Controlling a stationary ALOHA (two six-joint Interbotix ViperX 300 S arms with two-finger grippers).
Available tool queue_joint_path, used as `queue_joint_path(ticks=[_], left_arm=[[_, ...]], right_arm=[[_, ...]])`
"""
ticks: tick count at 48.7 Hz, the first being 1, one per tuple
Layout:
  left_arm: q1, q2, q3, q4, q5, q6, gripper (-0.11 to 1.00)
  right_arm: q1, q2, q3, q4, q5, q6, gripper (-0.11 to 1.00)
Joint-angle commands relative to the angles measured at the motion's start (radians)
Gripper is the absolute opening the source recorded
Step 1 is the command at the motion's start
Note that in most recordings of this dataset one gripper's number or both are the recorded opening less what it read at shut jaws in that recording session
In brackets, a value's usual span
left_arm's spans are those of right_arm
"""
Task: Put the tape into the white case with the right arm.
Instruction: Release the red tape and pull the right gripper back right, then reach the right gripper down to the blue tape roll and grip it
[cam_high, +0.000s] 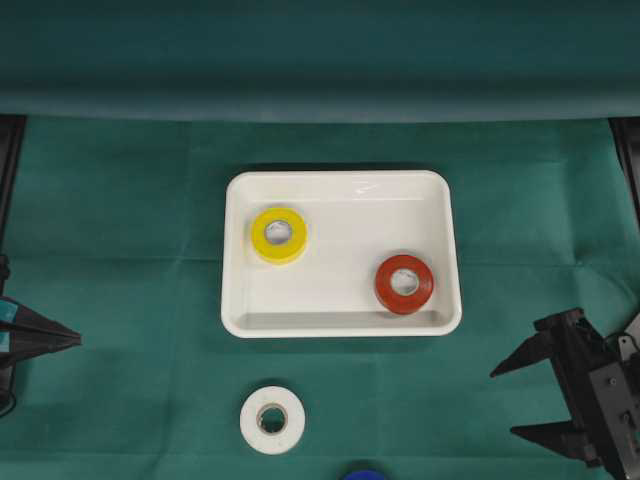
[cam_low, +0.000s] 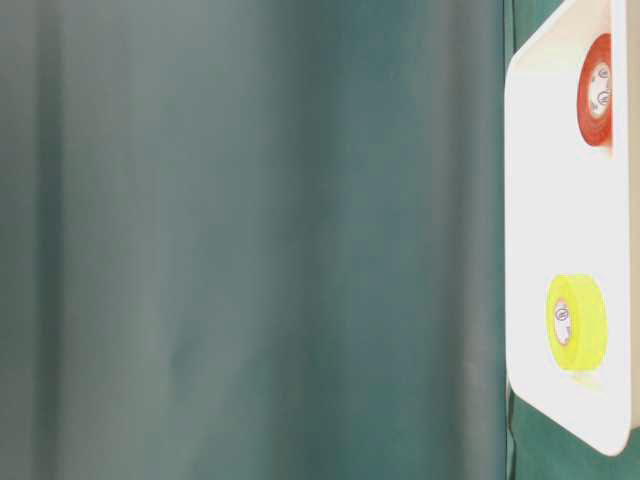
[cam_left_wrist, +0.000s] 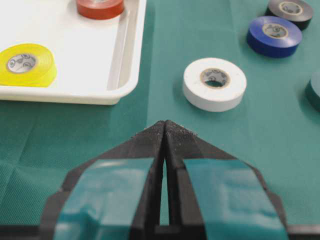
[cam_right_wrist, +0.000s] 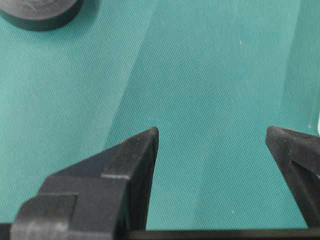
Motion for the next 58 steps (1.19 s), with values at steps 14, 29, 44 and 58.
queue_joint_path(ticks=[14, 29, 44, 58], left_arm=[[0.003, 0.008, -0.014, -0.002, -0.011, 0.0, 0.0], [0.003, 0.008, -0.012, -0.002, -0.011, 0.0, 0.0], [0.003, 0.008, -0.012, -0.002, -0.011, 0.0, 0.0], [0.003, 0.008, -0.012, -0.002, -0.011, 0.0, 0.0]], right_arm=[[0.012, 0.176, -0.147, 0.0, -0.087, 0.003, 0.76], [0.032, 0.376, -0.328, 0.0, -0.092, 0.002, 0.76], [0.077, 0.558, -0.491, 0.0, -0.092, 0.002, 0.76], [0.095, 0.65, -0.581, -0.002, -0.092, 0.002, 0.76]])
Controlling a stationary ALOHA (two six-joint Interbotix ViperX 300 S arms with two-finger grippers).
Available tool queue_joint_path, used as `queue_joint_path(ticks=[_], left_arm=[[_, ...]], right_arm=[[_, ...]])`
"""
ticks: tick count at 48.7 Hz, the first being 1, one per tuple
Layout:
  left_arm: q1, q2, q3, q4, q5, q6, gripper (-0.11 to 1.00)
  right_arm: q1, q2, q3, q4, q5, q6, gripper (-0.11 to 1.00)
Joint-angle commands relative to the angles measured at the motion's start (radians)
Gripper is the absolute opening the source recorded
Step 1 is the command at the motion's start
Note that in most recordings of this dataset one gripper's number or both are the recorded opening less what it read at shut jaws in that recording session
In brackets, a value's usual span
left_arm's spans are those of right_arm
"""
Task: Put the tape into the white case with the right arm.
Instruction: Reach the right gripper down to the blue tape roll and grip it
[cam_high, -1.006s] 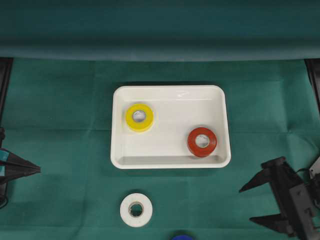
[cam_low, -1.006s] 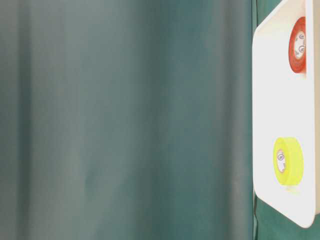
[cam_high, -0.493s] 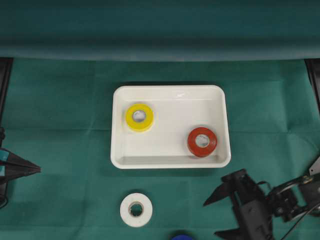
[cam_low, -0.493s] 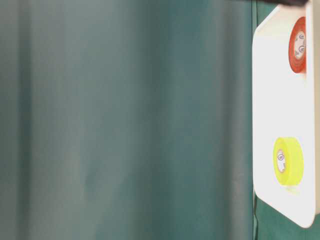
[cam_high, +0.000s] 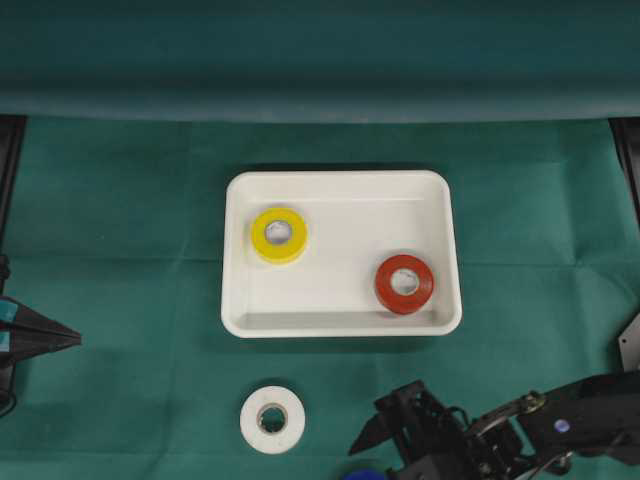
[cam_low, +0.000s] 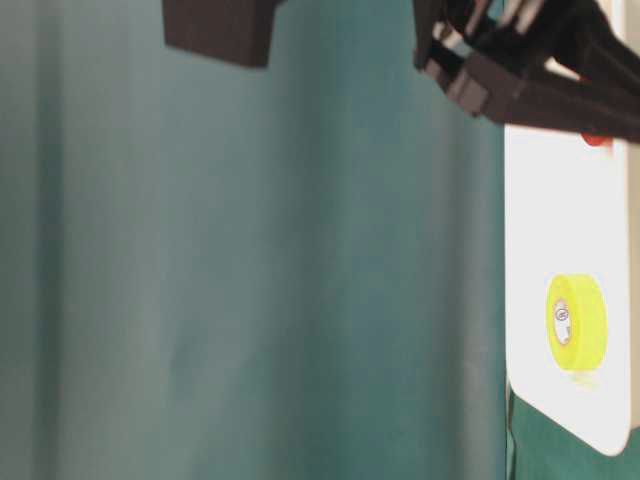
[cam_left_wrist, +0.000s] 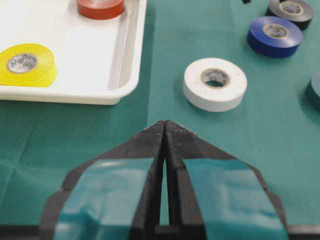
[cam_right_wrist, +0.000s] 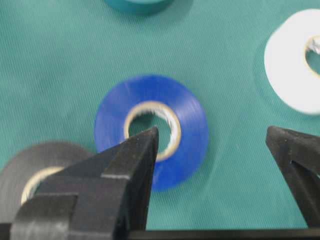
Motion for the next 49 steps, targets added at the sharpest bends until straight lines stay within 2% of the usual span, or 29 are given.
queue_joint_path(ticks=[1, 34, 49], left_arm=[[0.002, 0.009, -0.011, -0.002, -0.009, 0.0, 0.0], [0.002, 0.009, -0.011, -0.002, -0.011, 0.0, 0.0], [0.003, 0.009, -0.011, -0.002, -0.011, 0.0, 0.0]], right_arm=[[0.006, 0.006, -0.04, 0.0, -0.006, 0.0, 0.76], [0.003, 0.137, -0.1, -0.003, 0.005, 0.0, 0.76], [-0.002, 0.155, -0.101, -0.003, 0.069, 0.0, 0.75]])
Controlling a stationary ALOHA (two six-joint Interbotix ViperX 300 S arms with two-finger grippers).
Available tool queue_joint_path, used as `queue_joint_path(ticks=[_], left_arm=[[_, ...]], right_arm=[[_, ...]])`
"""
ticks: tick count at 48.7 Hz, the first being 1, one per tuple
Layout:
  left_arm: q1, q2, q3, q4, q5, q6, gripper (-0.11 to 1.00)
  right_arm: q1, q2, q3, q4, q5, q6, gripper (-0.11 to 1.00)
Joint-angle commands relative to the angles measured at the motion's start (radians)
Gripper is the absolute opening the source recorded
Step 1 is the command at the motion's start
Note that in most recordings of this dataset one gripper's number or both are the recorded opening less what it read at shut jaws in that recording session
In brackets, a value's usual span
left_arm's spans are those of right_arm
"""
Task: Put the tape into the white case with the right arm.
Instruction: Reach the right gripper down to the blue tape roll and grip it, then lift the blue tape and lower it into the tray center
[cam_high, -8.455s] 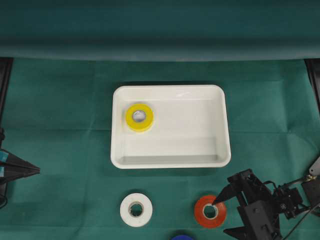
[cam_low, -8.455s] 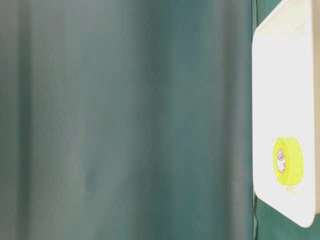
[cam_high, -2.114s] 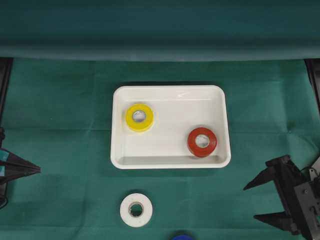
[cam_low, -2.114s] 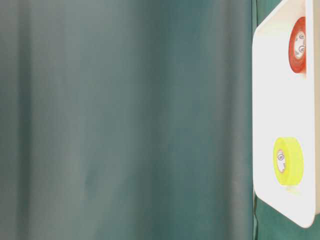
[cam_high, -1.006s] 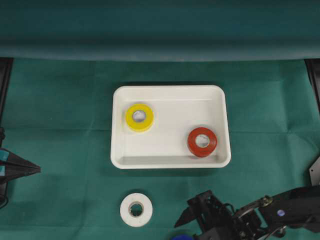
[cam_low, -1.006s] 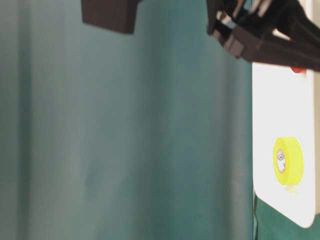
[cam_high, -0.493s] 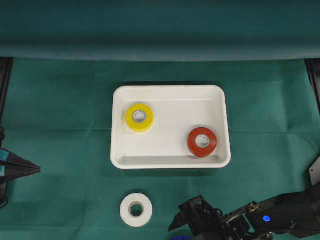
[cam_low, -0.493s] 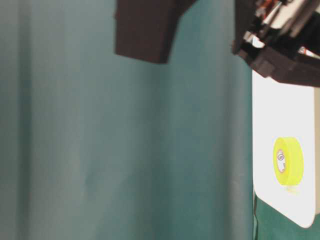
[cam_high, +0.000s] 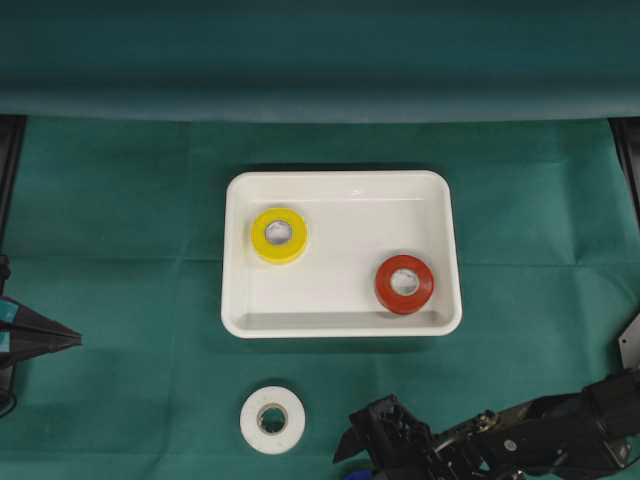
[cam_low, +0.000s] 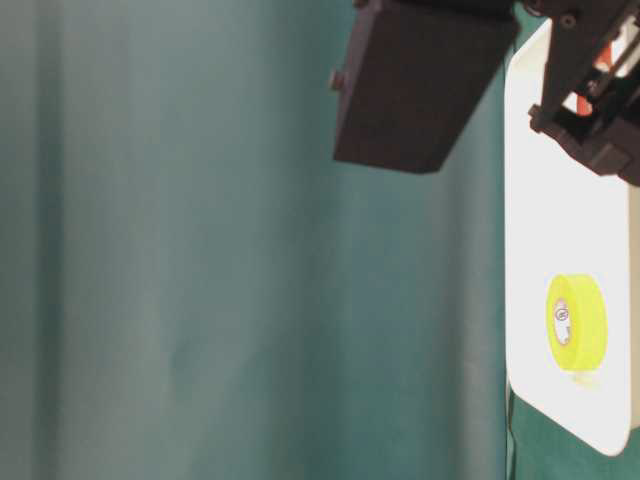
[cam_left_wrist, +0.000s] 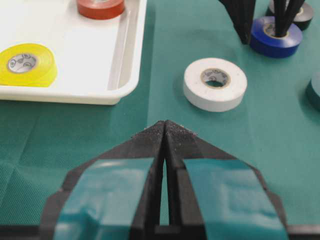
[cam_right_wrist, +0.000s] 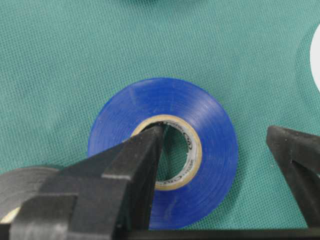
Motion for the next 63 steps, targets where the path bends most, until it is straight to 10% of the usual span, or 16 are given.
queue_joint_path(ticks=[1, 13, 27, 63], left_arm=[[0.002, 0.009, -0.011, -0.002, -0.011, 0.0, 0.0], [0.002, 0.009, -0.011, -0.002, -0.011, 0.0, 0.0], [0.002, 0.009, -0.011, -0.002, -0.011, 0.0, 0.0], [0.002, 0.009, -0.011, -0.002, -0.011, 0.0, 0.0]], right_arm=[[-0.005, -0.012, -0.012, -0.003, 0.008, -0.003, 0.75], [-0.005, -0.012, -0.02, -0.003, 0.015, -0.005, 0.67], [-0.008, -0.012, -0.035, -0.003, 0.017, -0.009, 0.01], [-0.005, -0.152, -0.072, 0.002, 0.213, 0.048, 0.01]])
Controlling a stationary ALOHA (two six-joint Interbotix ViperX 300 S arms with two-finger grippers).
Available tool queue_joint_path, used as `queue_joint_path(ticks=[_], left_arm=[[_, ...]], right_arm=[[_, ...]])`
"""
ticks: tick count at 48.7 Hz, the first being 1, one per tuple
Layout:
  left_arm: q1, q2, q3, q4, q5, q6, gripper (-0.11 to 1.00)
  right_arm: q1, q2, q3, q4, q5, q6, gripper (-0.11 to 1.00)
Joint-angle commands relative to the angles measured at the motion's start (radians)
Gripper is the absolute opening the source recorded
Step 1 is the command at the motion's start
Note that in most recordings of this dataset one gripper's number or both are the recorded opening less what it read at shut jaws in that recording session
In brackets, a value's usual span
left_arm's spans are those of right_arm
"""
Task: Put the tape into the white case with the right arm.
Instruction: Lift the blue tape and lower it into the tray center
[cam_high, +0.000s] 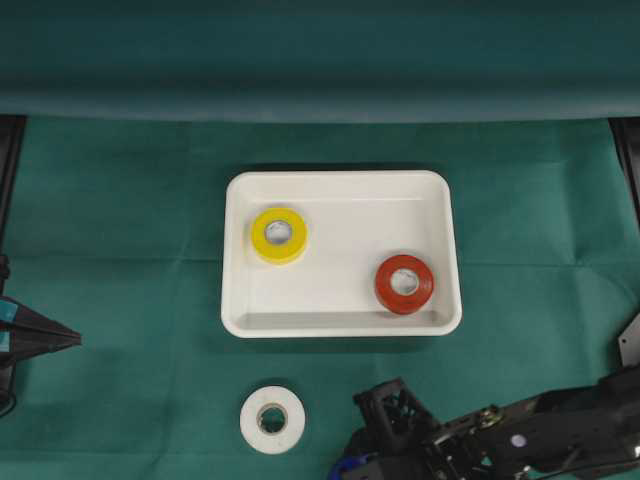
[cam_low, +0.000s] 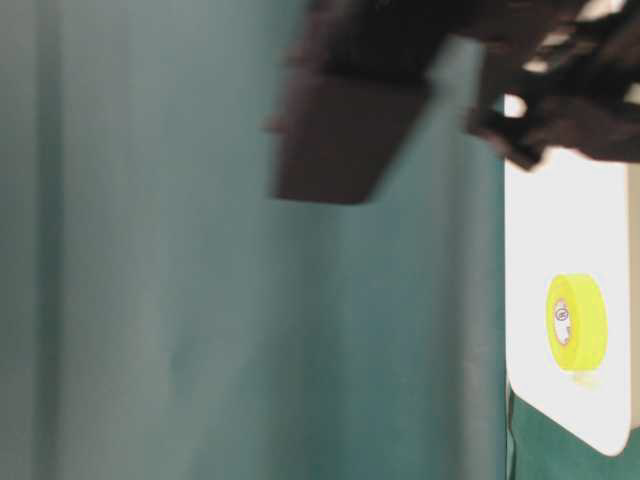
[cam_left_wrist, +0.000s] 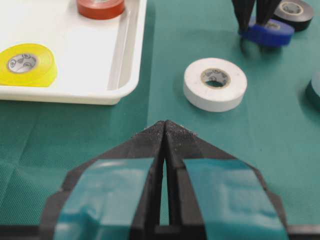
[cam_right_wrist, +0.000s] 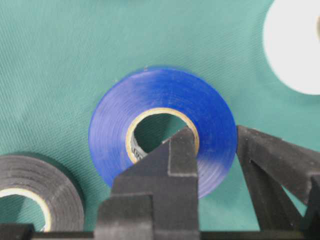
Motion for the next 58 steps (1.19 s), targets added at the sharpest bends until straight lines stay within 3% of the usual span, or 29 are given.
queue_joint_path(ticks=[1, 13, 25, 58], left_arm=[[0.002, 0.009, -0.011, -0.002, -0.011, 0.0, 0.0], [0.002, 0.009, -0.011, -0.002, -0.011, 0.0, 0.0], [0.002, 0.009, -0.011, -0.002, -0.011, 0.0, 0.0], [0.002, 0.009, -0.011, -0.002, -0.011, 0.0, 0.0]], right_arm=[[0.002, -0.064, -0.029, 0.002, 0.02, 0.014, 0.01], [-0.005, -0.072, -0.028, 0.002, 0.029, 0.021, 0.01], [-0.066, -0.075, -0.04, 0.002, 0.055, 0.021, 0.01], [-0.428, -0.104, -0.071, -0.015, 0.106, 0.0, 0.01]])
